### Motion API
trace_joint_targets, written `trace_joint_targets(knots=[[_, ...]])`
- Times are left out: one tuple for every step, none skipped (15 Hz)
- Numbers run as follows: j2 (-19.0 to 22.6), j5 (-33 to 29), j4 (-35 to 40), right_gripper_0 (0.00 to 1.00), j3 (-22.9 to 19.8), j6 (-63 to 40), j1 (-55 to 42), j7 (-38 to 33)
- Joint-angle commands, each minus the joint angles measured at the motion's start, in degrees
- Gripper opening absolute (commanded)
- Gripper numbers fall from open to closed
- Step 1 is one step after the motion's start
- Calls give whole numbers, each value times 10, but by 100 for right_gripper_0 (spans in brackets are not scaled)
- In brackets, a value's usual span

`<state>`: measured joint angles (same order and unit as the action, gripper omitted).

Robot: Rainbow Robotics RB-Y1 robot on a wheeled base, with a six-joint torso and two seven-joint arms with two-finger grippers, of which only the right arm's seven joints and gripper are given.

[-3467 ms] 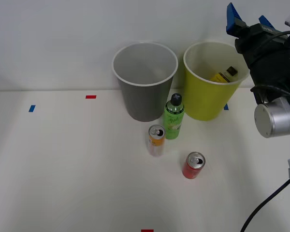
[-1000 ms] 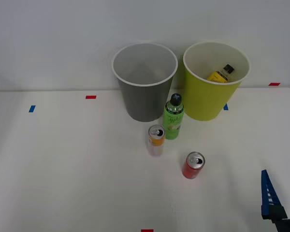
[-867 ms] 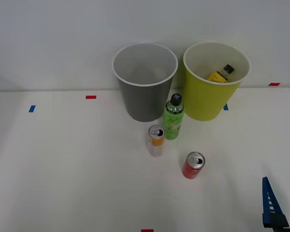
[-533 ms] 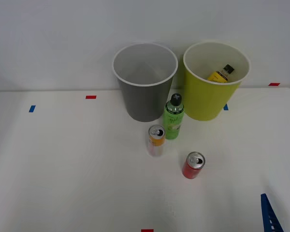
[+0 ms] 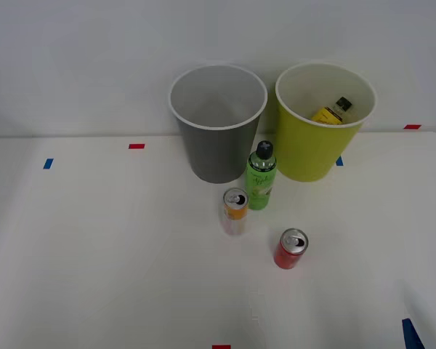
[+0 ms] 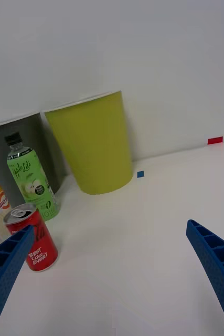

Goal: Put cans in the gray bin, plastic bottles in the light green bin

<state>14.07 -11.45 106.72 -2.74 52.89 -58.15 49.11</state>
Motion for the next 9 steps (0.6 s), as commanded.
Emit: trace_joint_targets(knots=[[11, -9, 0, 100, -2, 1, -1, -38], [11, -9, 0, 100, -3, 1, 0, -41], [10, -11, 0, 100, -5, 1, 1, -43], [7, -27, -2, 100, -17, 1, 5, -48], [3, -41, -5, 100, -28, 1, 6, -64], [3, -46, -12, 100, -32, 5, 8, -85], [0, -46, -20, 100, -32, 13, 10, -85], [-4, -50, -21, 100, -32, 13, 11, -82], [-9, -57, -21, 100, -32, 13, 13, -81]])
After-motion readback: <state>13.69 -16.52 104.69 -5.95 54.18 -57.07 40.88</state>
